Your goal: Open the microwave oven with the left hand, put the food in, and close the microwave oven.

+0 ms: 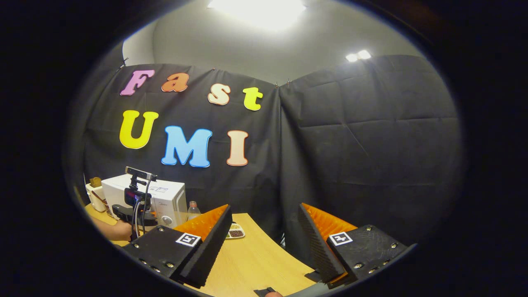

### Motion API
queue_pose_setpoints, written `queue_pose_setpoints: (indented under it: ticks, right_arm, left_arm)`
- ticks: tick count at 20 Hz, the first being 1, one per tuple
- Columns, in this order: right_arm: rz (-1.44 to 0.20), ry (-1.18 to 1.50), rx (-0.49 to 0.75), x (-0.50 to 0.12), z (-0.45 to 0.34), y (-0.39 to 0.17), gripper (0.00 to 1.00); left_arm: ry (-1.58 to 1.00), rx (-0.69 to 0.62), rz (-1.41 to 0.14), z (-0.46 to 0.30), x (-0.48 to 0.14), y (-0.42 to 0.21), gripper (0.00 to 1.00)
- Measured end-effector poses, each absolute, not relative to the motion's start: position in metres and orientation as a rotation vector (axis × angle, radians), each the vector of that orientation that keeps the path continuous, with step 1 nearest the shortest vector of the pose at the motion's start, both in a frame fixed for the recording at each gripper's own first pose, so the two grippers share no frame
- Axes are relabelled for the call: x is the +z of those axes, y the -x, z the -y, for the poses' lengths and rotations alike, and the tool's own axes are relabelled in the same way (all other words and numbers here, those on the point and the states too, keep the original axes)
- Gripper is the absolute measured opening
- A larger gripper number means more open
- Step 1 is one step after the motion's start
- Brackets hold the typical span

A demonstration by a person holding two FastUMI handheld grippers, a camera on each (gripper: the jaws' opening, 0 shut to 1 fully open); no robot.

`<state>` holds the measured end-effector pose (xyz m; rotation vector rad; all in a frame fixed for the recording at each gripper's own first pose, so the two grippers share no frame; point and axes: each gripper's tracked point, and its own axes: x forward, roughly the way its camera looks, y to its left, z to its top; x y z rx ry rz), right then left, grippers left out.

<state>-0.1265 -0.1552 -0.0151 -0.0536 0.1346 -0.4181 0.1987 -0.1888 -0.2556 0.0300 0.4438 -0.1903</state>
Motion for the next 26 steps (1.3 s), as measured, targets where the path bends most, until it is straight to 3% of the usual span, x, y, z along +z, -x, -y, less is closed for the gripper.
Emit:
queue_pose_setpoints:
  ticks: [6, 18, 26]
  right_arm:
    - [-0.120, 0.073, -0.349, -0.016, 0.145, 0.112, 0.97]
    - [-0.100, 0.082, -0.208, -0.019, 0.119, 0.062, 0.97]
    - [-0.116, 0.037, -0.121, -0.036, 0.098, 0.033, 0.98]
  left_arm:
    - [-0.014, -0.182, -0.461, 0.188, -0.255, -0.198, 0.07]
    - [0.027, -0.138, -0.441, 0.187, -0.253, -0.196, 0.07]
    - [0.015, -0.204, -0.431, 0.162, -0.247, -0.134, 0.06]
